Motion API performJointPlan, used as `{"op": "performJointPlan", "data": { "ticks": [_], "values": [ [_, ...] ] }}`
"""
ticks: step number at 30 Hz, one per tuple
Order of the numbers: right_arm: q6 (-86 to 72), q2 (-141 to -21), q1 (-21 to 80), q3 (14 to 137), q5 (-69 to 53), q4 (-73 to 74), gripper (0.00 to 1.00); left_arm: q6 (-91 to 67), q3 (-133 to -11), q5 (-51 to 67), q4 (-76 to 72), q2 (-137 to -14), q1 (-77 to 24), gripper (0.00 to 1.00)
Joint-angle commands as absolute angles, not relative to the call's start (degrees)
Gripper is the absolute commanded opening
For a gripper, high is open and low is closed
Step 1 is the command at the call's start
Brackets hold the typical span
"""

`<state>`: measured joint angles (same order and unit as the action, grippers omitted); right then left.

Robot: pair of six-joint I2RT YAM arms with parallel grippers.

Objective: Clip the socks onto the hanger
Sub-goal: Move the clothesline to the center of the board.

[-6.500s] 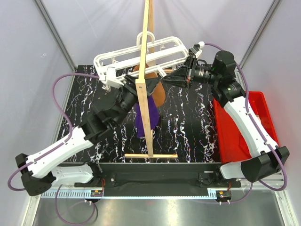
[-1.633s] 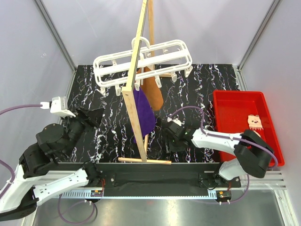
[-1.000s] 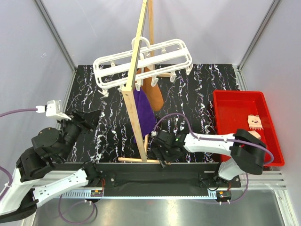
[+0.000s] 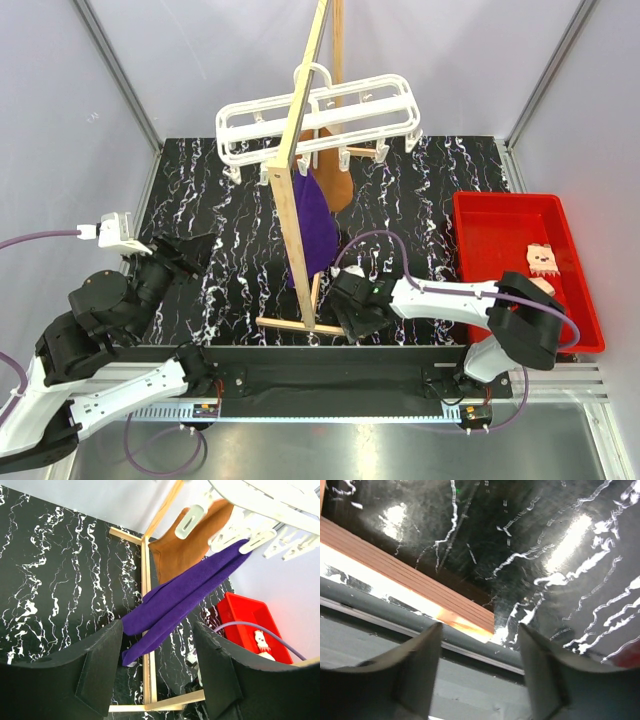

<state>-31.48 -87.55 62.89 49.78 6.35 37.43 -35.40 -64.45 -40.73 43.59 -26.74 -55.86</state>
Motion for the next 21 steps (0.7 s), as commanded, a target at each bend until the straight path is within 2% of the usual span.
{"op": "performJointPlan", "data": {
  "ticks": [1, 4, 11, 13, 16, 17, 18, 21],
  "values": [
    [-35.24, -83.85, 62.23, 49.83, 8.70, 39.63, 0.73, -34.98, -65.04, -41.48, 40.70, -26.89, -56.07, 0.63],
    [-35.59, -80.78, 62.23, 50.62, 7.91, 40.86, 0.79, -31.83, -65.91, -41.22, 37.54, -28.47, -56.07, 0.62],
    [-34.46, -68.76, 62.31, 54.58, 6.68, 40.61, 0.75, -23.74, -71.53, -39.99, 34.80, -35.85, -56.07, 0.61],
    [-33.23, -66.11, 62.23, 54.41, 10.01, 36.94, 0.72, -23.38, -72.42, -39.46, 34.11, -36.38, -56.07, 0.61],
    [-29.03, -60.92, 61.44, 54.84, 12.65, 28.41, 0.59, -23.64, -72.42, -39.02, 32.79, -36.74, -56.07, 0.61],
    [-27.79, -60.39, 61.26, 55.10, 13.09, 26.04, 0.55, -24.16, -72.07, -38.94, 31.91, -36.22, -56.07, 0.60],
    [-26.73, -60.12, 61.26, 55.46, 14.14, 23.41, 0.45, -24.43, -71.72, -39.11, 31.47, -35.86, -56.16, 0.60],
    [-21.46, -61.43, 60.21, 58.17, 13.71, 14.78, 0.35, -25.49, -70.75, -38.94, 30.06, -34.64, -56.07, 0.60]
  ]
}}
